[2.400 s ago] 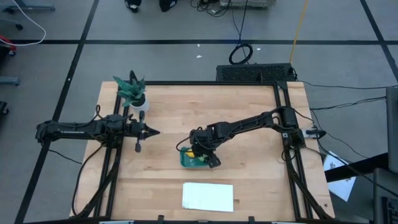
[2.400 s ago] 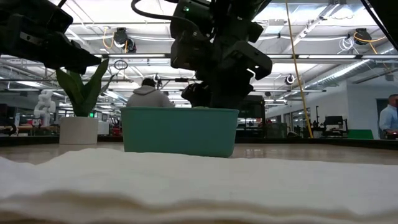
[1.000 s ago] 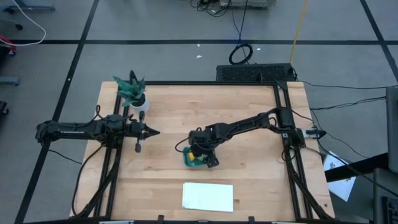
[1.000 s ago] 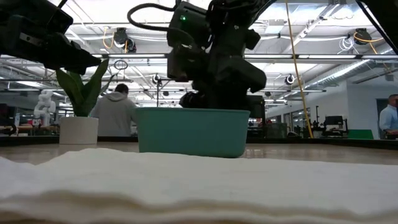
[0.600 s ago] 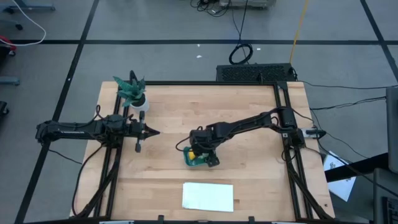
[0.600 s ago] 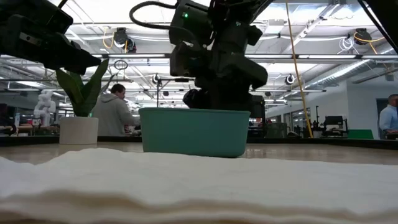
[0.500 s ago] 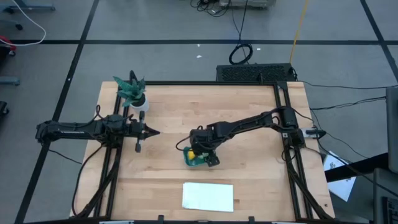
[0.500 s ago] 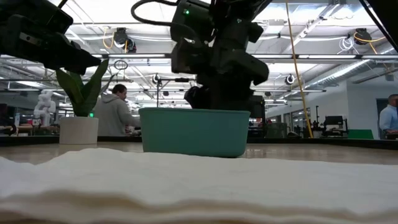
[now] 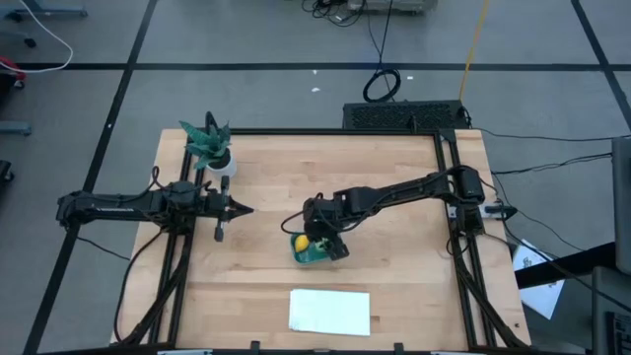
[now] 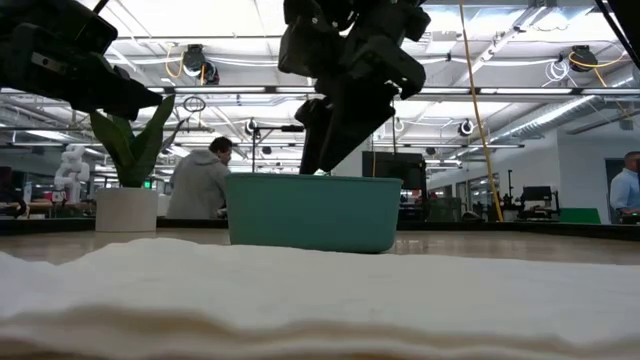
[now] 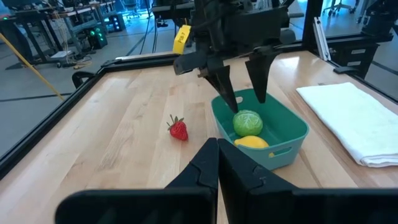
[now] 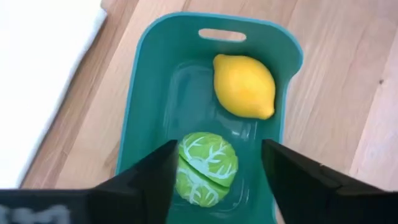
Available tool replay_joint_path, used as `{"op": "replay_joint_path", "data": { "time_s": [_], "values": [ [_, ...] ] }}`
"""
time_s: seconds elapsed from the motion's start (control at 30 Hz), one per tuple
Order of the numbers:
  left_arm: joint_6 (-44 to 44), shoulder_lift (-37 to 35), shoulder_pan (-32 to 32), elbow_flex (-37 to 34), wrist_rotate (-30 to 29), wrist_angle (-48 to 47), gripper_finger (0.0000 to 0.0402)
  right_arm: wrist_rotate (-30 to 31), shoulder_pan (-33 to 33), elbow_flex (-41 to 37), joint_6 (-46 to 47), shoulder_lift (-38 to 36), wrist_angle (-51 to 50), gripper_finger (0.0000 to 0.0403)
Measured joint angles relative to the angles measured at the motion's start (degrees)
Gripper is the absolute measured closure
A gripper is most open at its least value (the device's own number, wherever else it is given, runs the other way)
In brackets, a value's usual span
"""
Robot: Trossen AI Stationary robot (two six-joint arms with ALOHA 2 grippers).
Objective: Pick and placing Produce into tupperware
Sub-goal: Put the red strawberry into the blue bin
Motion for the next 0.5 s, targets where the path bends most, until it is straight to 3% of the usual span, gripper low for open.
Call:
{"op": "replay_joint_path", "data": {
  "time_s": [0.37,0.5],
  "values": [
    [0.15,0.01,0.0,0.0,0.0,0.0,0.0396,-0.09,0.13,0.0,-2.18,0.04,0.43,0.0387],
    [0.1,0.0,0.0,-0.01,0.0,0.0,0.0396,-0.09,0.13,0.0,-2.11,0.04,0.4,0.039]
  ]
}}
